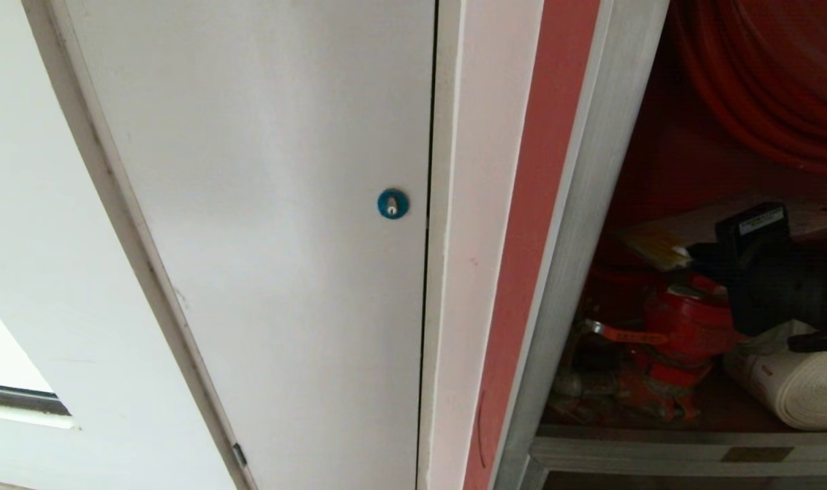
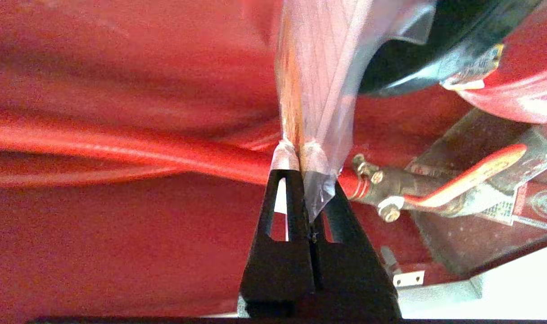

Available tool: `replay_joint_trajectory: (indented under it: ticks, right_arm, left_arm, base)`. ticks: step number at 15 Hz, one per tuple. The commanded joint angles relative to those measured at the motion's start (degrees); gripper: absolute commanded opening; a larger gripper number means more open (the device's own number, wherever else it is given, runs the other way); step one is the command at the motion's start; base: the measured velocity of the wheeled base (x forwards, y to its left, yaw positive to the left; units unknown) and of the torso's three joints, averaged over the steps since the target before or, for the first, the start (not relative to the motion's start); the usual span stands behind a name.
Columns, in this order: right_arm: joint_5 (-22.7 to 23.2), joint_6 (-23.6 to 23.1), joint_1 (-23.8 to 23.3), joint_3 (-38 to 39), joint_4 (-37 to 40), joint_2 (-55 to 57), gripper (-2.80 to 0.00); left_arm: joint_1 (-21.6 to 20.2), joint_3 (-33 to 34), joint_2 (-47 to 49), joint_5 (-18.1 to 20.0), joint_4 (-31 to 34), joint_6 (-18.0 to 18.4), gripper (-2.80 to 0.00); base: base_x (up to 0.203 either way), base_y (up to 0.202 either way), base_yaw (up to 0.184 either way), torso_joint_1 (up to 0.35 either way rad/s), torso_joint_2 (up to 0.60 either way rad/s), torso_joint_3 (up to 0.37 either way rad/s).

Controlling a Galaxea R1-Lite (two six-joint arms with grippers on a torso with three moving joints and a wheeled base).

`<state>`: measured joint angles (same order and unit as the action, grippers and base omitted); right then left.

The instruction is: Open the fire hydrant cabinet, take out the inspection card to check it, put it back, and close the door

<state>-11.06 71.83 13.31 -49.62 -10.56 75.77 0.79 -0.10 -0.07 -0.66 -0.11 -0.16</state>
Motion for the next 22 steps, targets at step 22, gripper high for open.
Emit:
replay_joint_trajectory:
  ticks: [22]
  right_arm:
    - [7.2, -9.1, 7.9, -0.1, 27.5, -32.8, -2.80]
  left_arm:
    - [0.0, 0.0, 0.1, 0.0, 0.0, 0.0, -2.80]
  base:
    - [0.000, 0.000, 0.000, 0.000, 0.00, 0.000]
